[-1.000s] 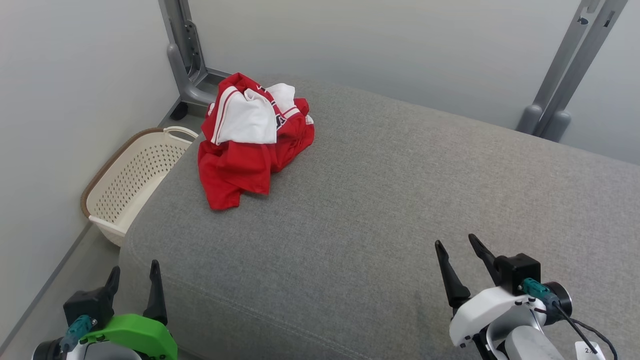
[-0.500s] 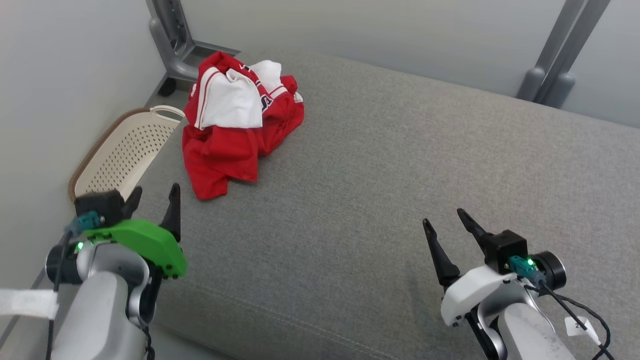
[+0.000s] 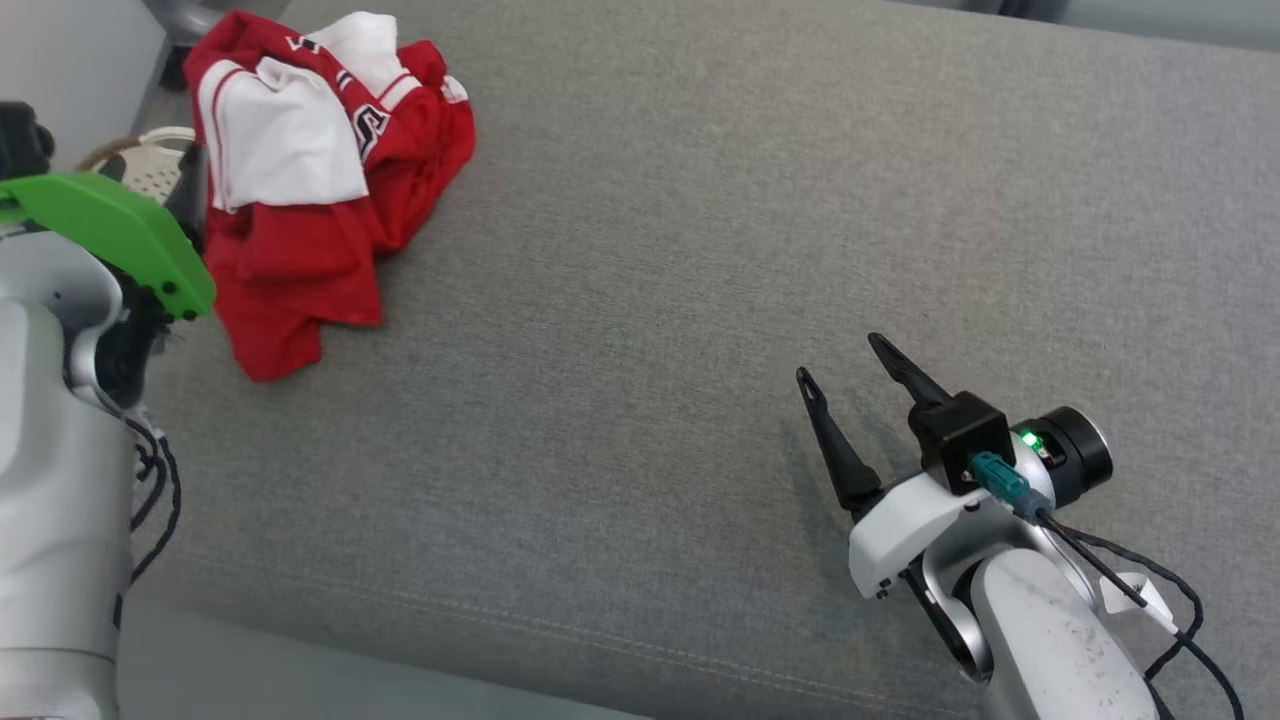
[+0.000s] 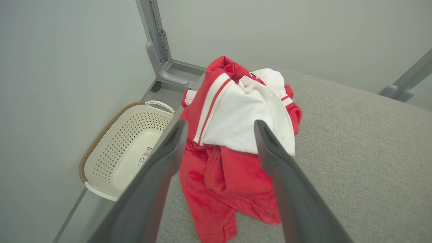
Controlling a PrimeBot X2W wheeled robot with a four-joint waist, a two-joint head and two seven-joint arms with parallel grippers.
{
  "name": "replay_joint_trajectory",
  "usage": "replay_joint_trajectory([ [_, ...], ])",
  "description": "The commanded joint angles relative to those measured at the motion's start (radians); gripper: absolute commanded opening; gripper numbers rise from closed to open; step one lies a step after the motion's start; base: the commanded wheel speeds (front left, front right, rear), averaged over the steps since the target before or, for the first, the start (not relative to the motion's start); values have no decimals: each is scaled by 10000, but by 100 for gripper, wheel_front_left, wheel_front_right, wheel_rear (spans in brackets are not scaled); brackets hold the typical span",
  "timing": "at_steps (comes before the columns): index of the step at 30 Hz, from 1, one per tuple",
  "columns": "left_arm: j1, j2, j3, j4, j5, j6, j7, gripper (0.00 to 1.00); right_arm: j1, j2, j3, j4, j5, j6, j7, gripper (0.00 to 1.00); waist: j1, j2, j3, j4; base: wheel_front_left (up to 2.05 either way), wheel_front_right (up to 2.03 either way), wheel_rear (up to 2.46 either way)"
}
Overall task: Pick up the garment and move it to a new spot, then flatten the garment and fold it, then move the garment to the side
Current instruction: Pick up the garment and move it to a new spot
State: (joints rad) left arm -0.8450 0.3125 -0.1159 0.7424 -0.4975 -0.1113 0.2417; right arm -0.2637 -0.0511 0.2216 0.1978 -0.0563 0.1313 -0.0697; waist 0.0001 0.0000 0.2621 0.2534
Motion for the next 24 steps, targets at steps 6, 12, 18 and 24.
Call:
replay_joint_trajectory([
  [6,-1192,478,136,651,-230,31,604,100,-95,-264,174,-648,-101,-8,322,100,-1,0,1865,-1470,0,0,0],
  [12,-1889,831,192,1197,-65,481,826,100,-59,-374,124,-1110,-163,-8,414,100,-1,0,2459,-1692,0,0,0],
  [18,-2167,1020,315,1636,-26,1057,823,100,-35,-314,145,-1224,-180,-8,392,100,-1,0,2743,-1811,0,0,0],
  [24,-2348,898,214,1874,18,1182,676,0,-39,-312,-9,-1157,-240,-16,427,100,-1,0,2896,-1762,0,0,0],
])
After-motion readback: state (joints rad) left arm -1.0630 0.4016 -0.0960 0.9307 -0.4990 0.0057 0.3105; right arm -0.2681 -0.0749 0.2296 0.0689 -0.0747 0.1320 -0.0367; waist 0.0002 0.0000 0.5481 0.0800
